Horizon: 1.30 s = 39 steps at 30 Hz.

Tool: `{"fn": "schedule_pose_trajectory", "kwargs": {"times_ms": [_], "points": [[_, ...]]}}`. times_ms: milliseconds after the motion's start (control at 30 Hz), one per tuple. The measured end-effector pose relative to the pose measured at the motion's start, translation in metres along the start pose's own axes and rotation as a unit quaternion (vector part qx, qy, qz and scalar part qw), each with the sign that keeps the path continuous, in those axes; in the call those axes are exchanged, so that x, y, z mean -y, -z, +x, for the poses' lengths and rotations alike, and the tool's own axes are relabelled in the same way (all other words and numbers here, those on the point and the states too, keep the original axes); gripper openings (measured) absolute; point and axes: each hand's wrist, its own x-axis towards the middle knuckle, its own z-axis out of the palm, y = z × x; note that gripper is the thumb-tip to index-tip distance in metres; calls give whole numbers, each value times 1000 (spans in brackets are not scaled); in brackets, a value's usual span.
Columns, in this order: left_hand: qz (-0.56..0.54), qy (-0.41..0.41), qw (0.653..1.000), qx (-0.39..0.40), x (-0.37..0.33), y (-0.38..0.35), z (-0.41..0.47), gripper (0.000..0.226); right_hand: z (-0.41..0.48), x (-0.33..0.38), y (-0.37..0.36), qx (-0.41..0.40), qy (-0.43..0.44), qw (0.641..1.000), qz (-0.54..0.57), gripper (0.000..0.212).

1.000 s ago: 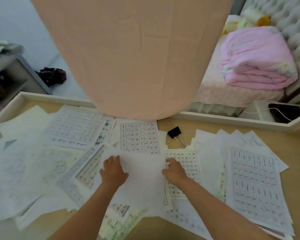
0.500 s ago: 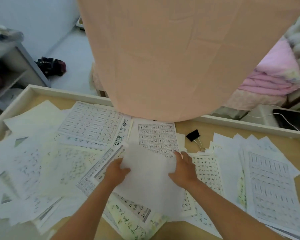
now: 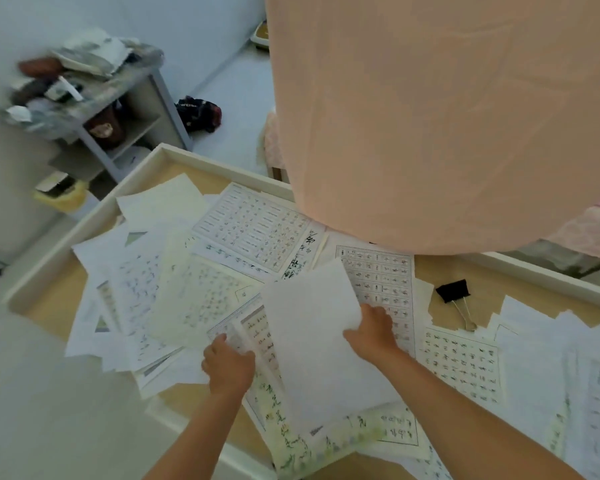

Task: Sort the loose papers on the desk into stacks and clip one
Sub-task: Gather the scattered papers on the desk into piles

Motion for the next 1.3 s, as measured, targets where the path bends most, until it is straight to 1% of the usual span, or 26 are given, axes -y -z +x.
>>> {"fn": "schedule_pose_trajectory", "kwargs": {"times_ms": [33, 67, 133, 200, 267, 300, 333, 367, 400, 433, 467, 500, 567, 600, 667, 733, 767, 833, 867, 933, 1000, 1100, 1167, 1200, 1300], "points": [[-20, 6, 1000, 10, 7, -4, -3, 74, -1, 4, -5, 9, -13, 1000, -8, 60], [-50, 6, 999, 21, 10, -7, -9, 76, -3, 9, -9, 22, -26, 999, 10, 66], [-136, 15, 990, 44, 11, -12, -17, 75, -7, 15, -16, 52, -33, 995, 72, 73], [-192, 28, 979, 68, 7, -13, -24, 71, -9, 16, -23, 81, -26, 990, 114, 75], [-229, 57, 967, 97, 5, -14, -24, 66, -10, 12, -26, 91, -23, 988, 125, 66], [-242, 66, 961, 116, 5, -13, -25, 57, -10, 8, -27, 93, -16, 988, 124, 58], [-242, 63, 959, 130, 4, -11, -26, 43, -11, 5, -26, 97, -13, 987, 126, 50], [-217, 55, 965, 135, 4, -10, -28, 31, -12, 1, -25, 99, -11, 986, 131, 42], [-168, 41, 976, 131, 3, -10, -30, 26, -13, -3, -24, 93, -15, 986, 137, 38], [-98, 22, 989, 106, 5, -11, -31, 28, -12, -7, -22, 82, -24, 986, 145, 34], [-29, 8, 998, 61, 8, -13, -29, 37, -13, -11, -19, 73, -33, 985, 156, 31], [7, 11, 1000, 13, 9, -13, -30, 47, -13, -14, -16, 67, -40, 983, 164, 27], [-15, 46, 998, -37, 11, -9, -35, 63, -12, -21, -11, 57, -42, 980, 188, 22], [-33, 58, 997, -41, 12, -9, -36, 68, -11, -24, -10, 51, -39, 976, 206, 23], [-45, 68, 996, -31, 13, -10, -35, 78, -12, -24, -6, 38, -38, 970, 236, 30], [-61, 89, 994, -16, 11, -11, -34, 84, -13, -22, -11, 36, -43, 970, 237, 31], [-87, 107, 990, -9, 11, -11, -33, 84, -13, -20, -16, 39, -47, 972, 227, 31], [-174, 132, 976, 5, 15, -11, -30, 79, -17, -12, -29, 29, -50, 979, 197, 31], [-213, 129, 968, 13, 19, -11, -28, 74, -19, -8, -34, 17, -52, 982, 182, 31], [-247, 107, 963, 28, 28, -9, -28, 62, -23, -1, -45, 9, -49, 984, 173, 31], [-257, 83, 963, 18, 35, -4, -28, 51, -27, 7, -47, 21, -43, 981, 189, 31], [-204, 73, 975, -53, 46, 10, -25, 44, -26, 8, -45, 21, -46, 979, 198, 31], [-195, 57, 974, -100, 58, 21, -20, 28, -23, 7, -43, 14, -52, 979, 194, 32], [-207, 49, 970, -120, 63, 27, -17, 26, -21, 6, -41, 13, -56, 979, 196, 33], [-231, 30, 959, -160, 77, 42, -8, 34, -19, 7, -37, 27, -56, 975, 213, 30]]}}
